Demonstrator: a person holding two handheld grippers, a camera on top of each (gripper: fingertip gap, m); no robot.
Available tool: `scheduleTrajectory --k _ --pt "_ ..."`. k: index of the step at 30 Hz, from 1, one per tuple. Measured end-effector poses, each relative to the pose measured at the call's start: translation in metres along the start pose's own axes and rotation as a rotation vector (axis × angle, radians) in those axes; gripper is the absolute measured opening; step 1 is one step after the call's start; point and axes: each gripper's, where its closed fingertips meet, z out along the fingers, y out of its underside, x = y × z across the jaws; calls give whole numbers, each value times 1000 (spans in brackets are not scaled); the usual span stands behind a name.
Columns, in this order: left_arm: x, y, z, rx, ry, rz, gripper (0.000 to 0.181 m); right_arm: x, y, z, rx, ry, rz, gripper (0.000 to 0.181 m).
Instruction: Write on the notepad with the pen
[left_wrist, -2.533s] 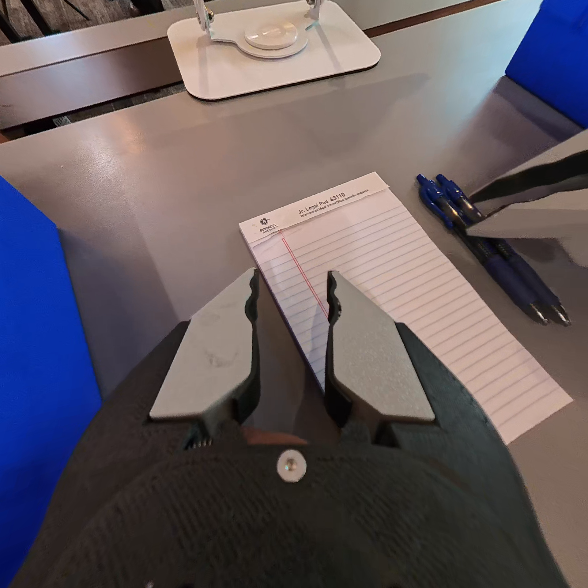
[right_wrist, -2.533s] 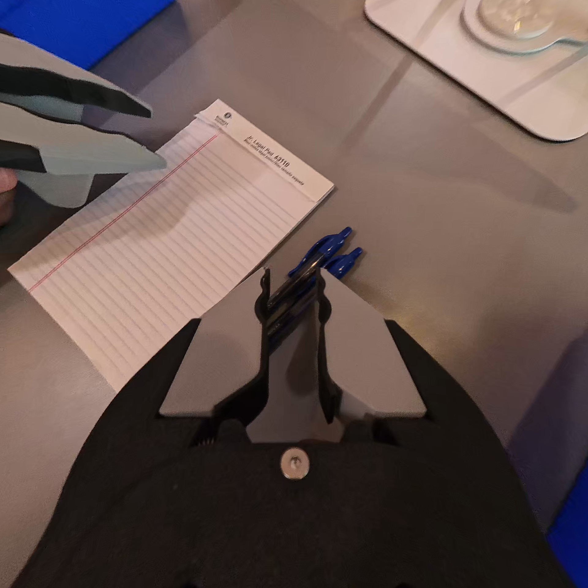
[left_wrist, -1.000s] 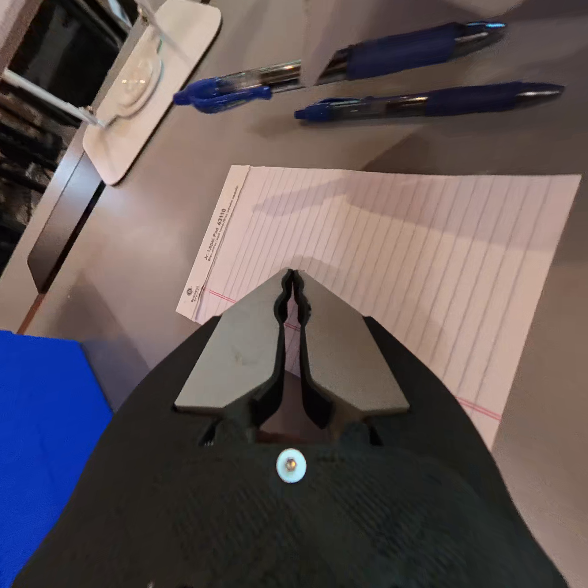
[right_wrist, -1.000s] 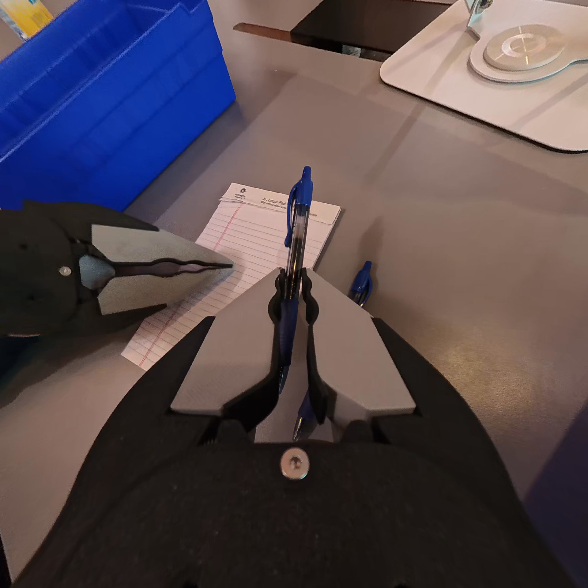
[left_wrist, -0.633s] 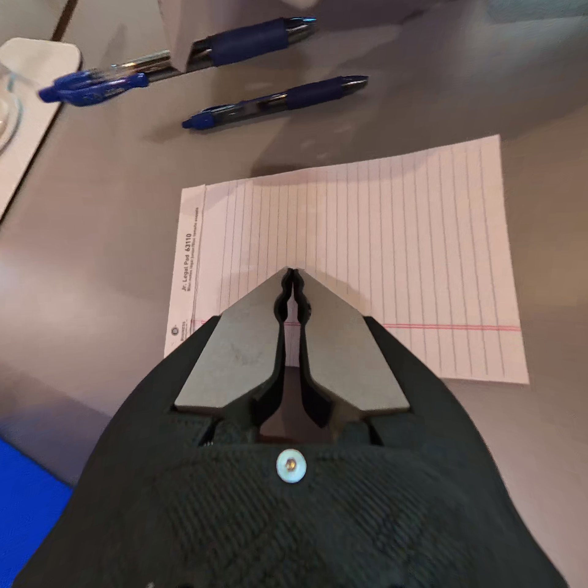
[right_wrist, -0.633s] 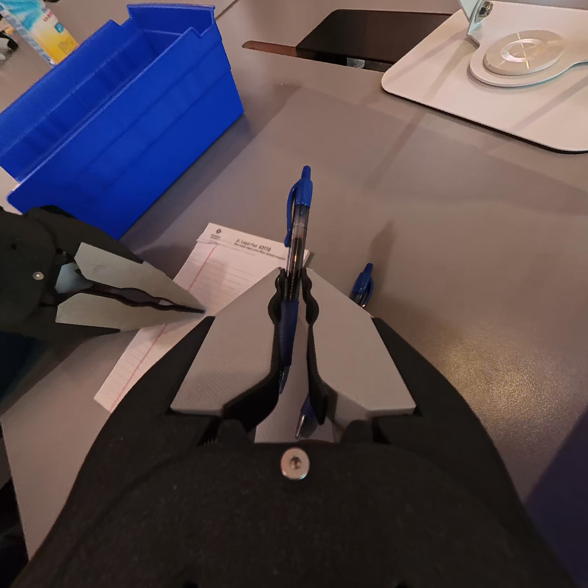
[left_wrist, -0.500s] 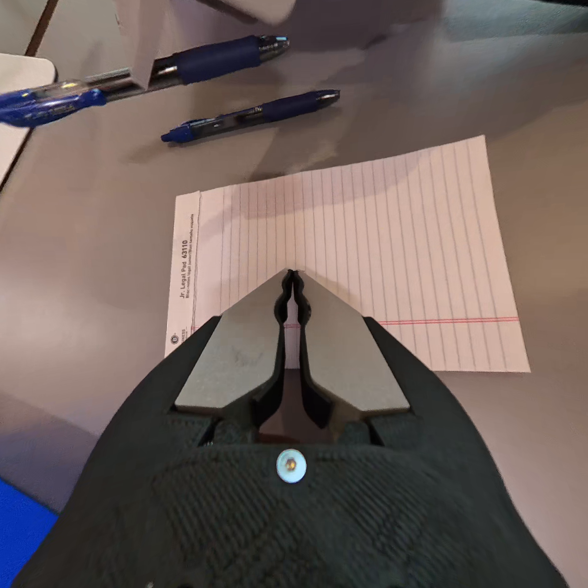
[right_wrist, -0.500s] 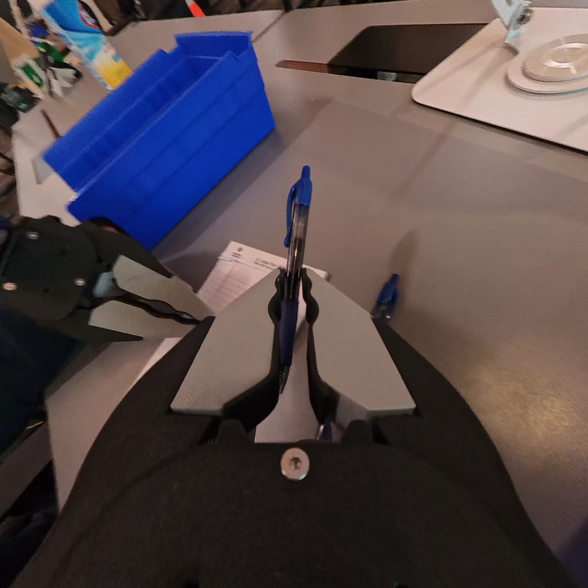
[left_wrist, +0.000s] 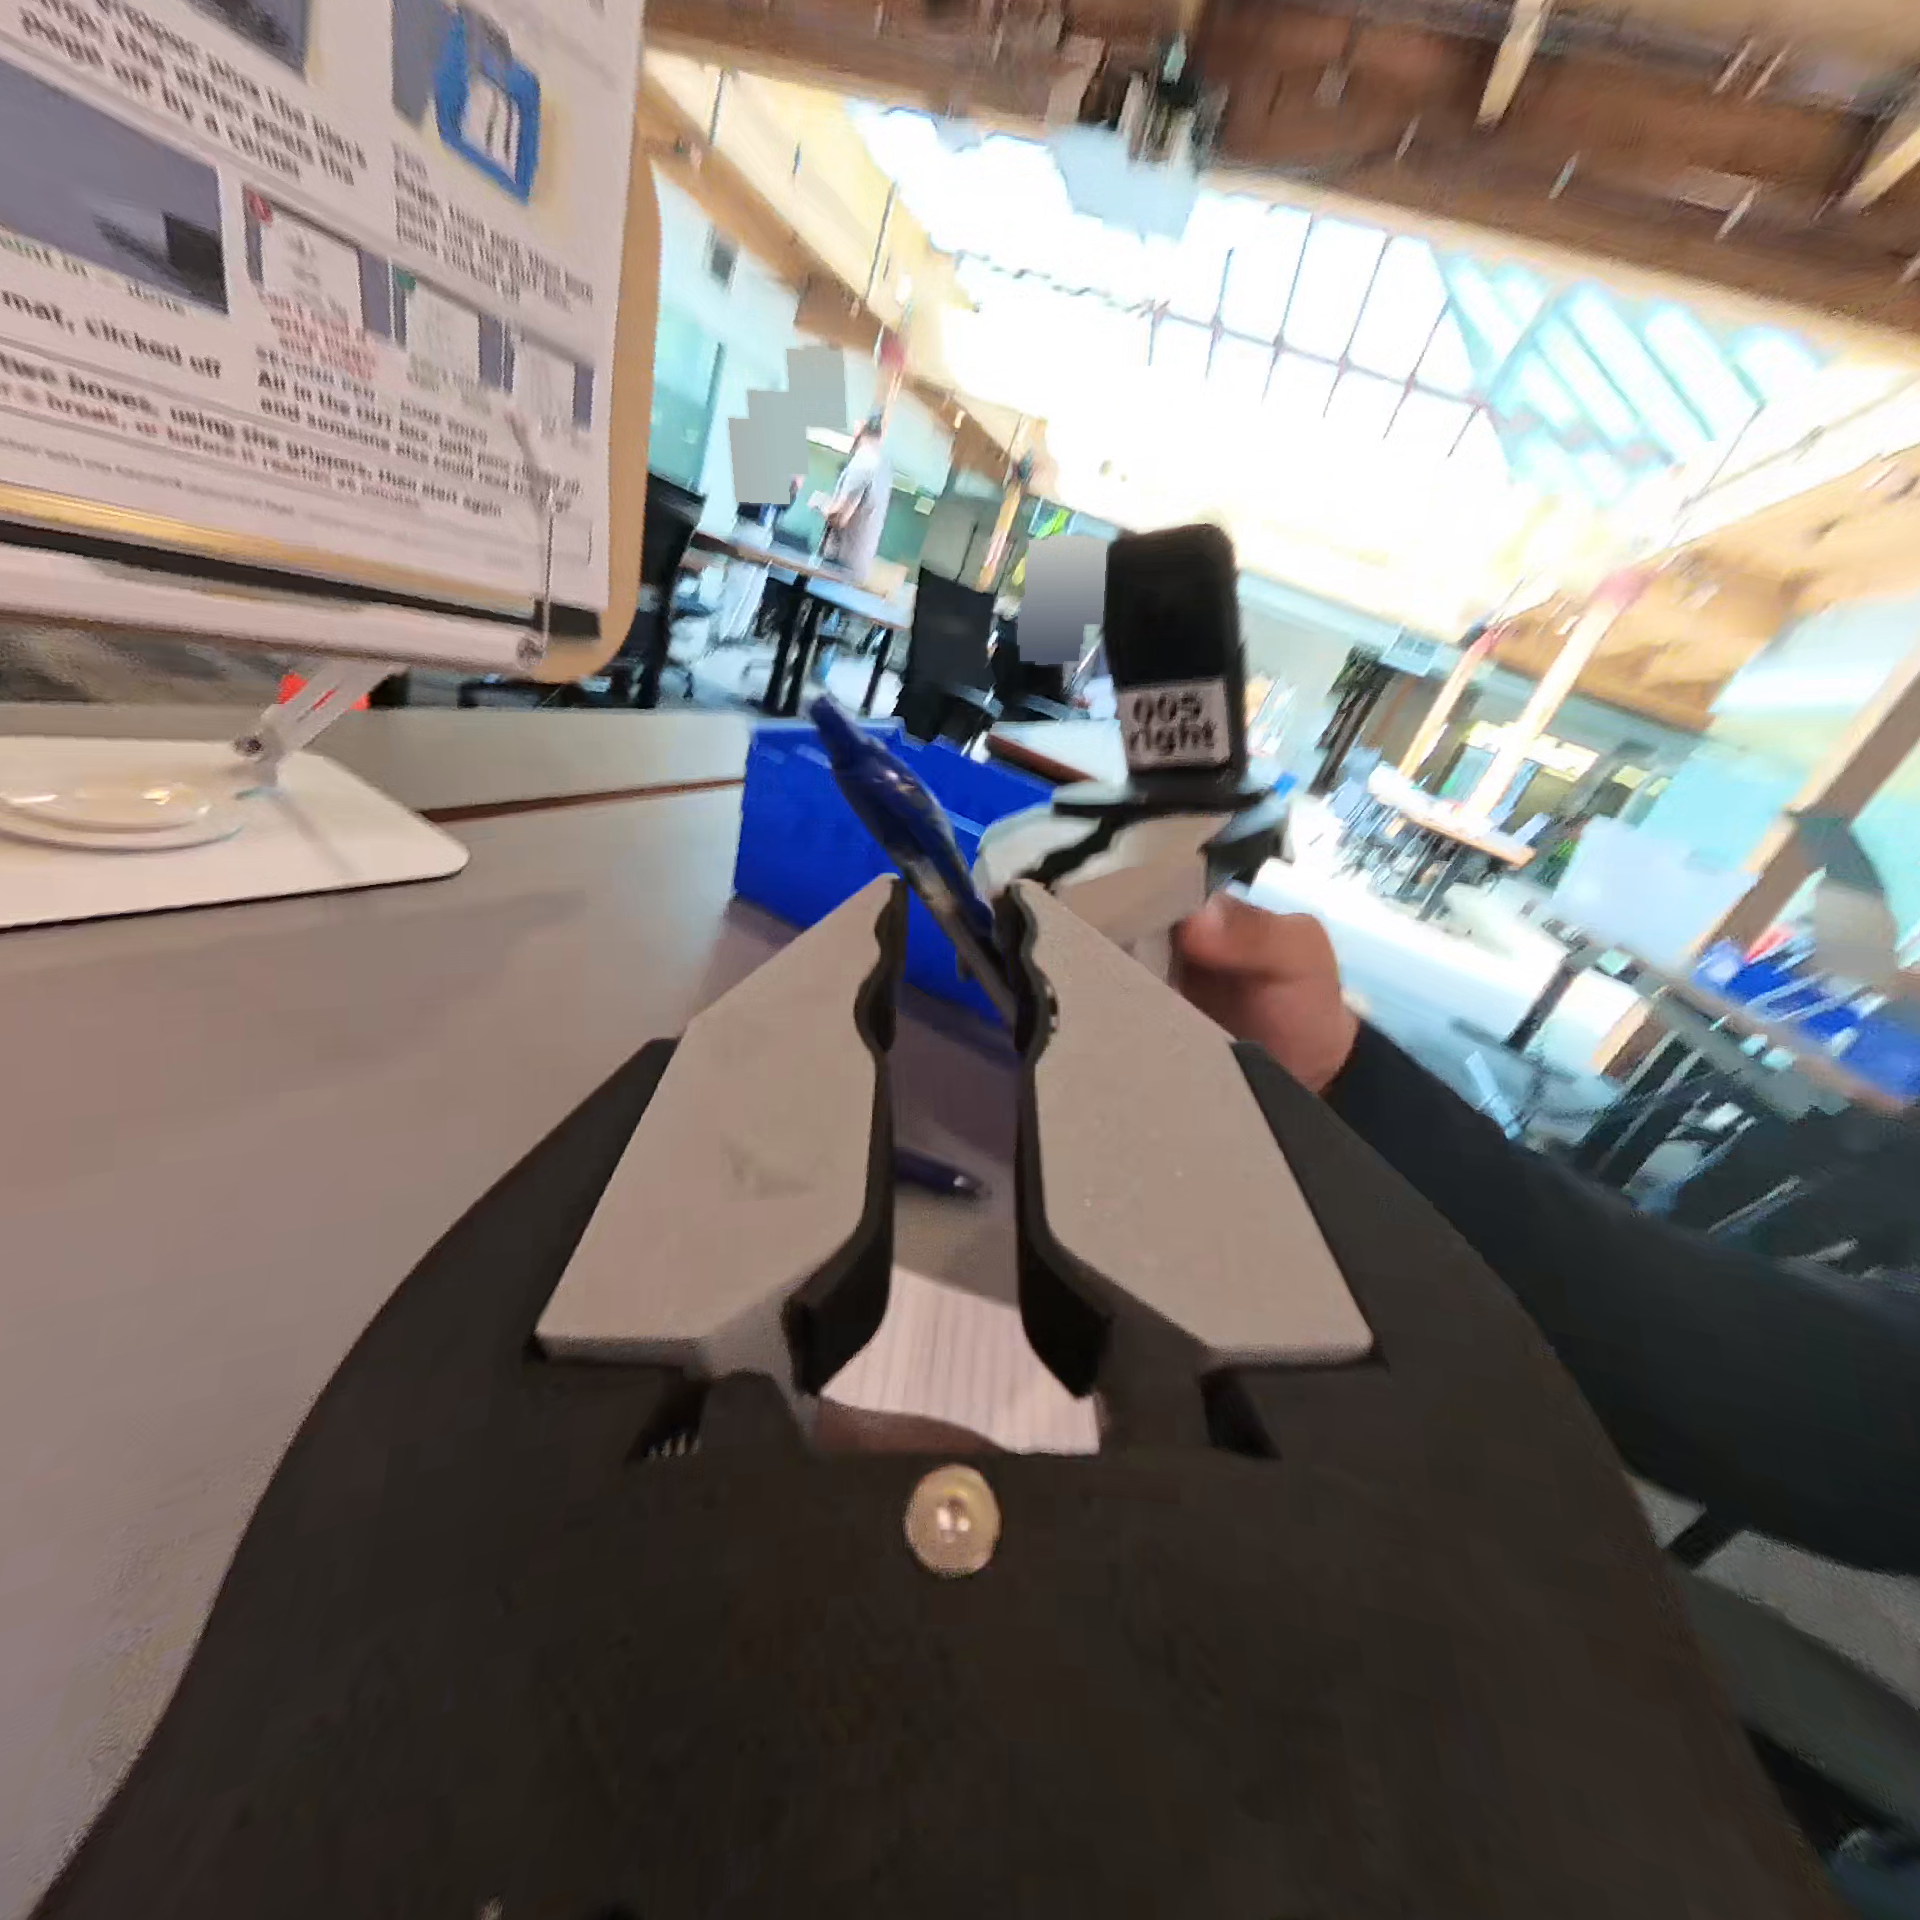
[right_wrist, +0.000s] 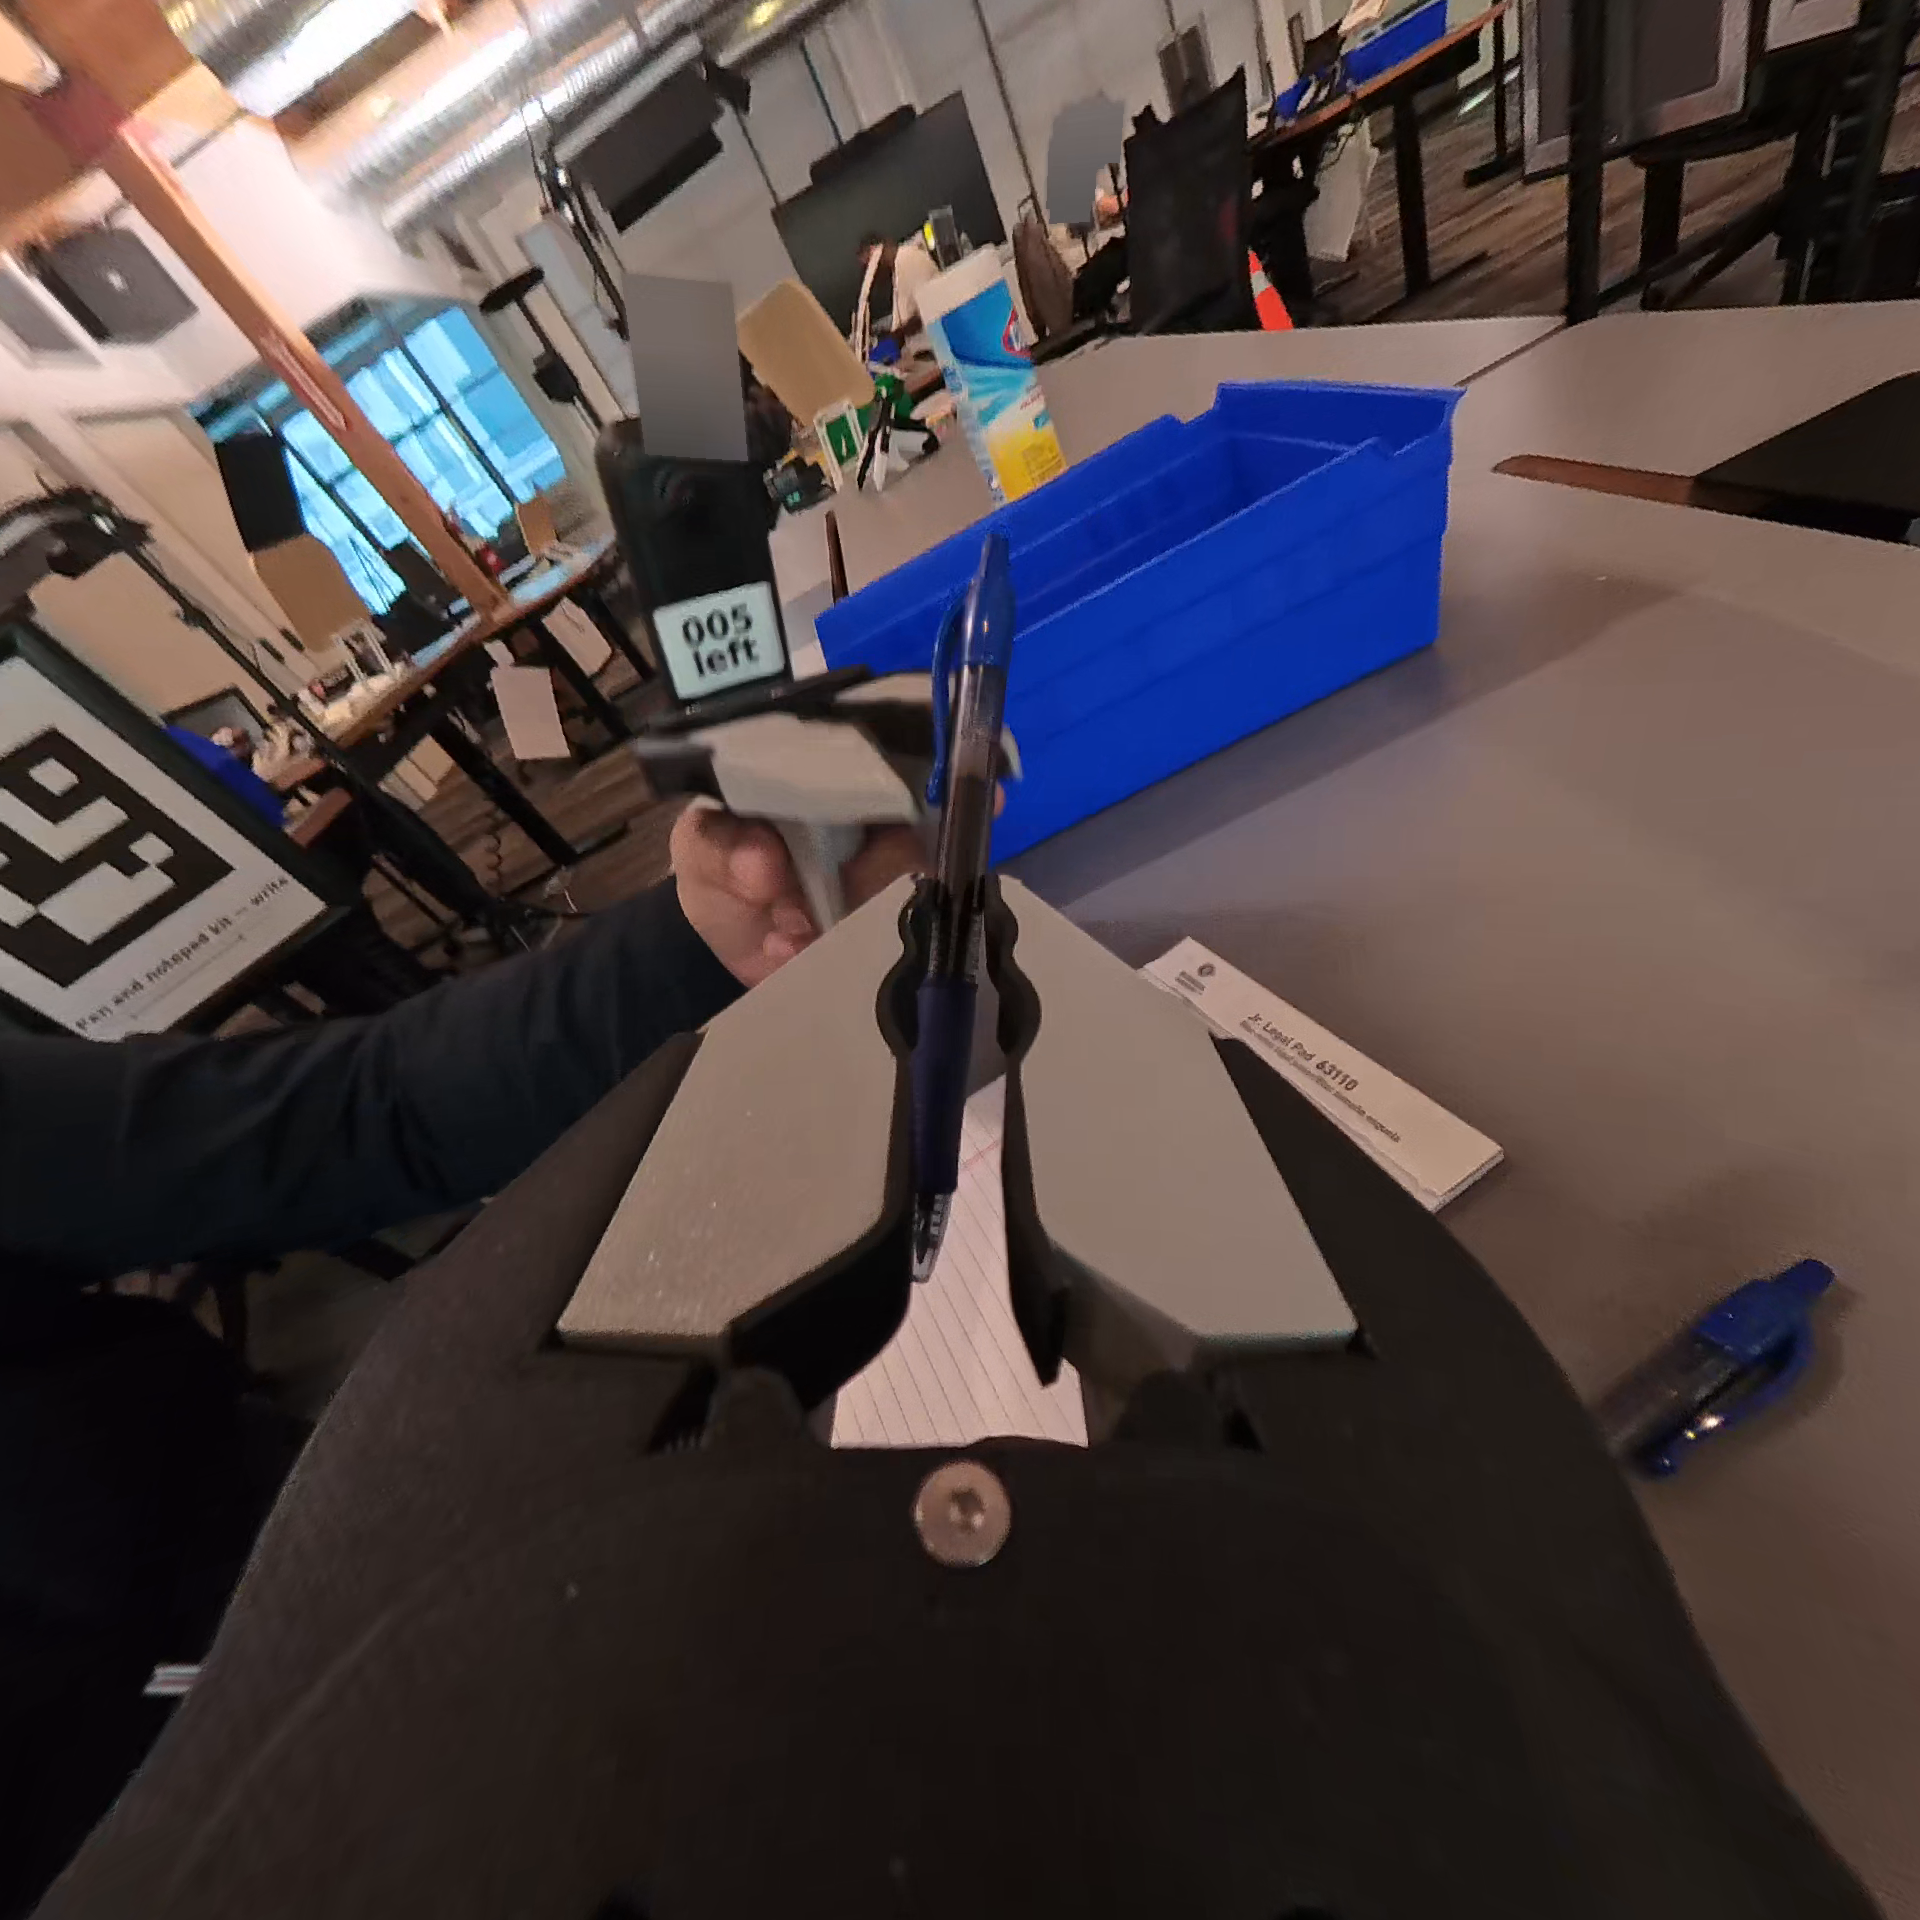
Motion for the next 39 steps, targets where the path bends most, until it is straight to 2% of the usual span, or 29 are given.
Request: scheduleTrajectory --k 3,7,16,18,22,26,29,32,39 --pt "2 -11 -6 59 33 -51 15 -3 6 7 -45 17 -46 6" --pt "3 -9 -5 45 40 -57 15 -4 12 13 -76 38 -79 6" --pt "8 16 1 -101 41 40 12 -2 28 24 -179 105 -181 6" --pt "11 18 0 -122 50 80 11 -5 30 26 -188 90 -190 6" --pt "24 18 -3 -135 161 7 9 -22 29 29 -160 -23 -191 8" --pt "43 25 -6 -183 283 -27 8 -28 32 33 -158 -51 -242 34" --pt "53 30 -6 -212 330 -22 9 -41 44 38 -202 -120 -275 21" --pt "55 34 -6 -235 324 3 9 -40 47 42 -211 -112 -281 19" --pt "42 20 -7 -167 250 14 12 -30 43 36 -210 -69 -274 6"
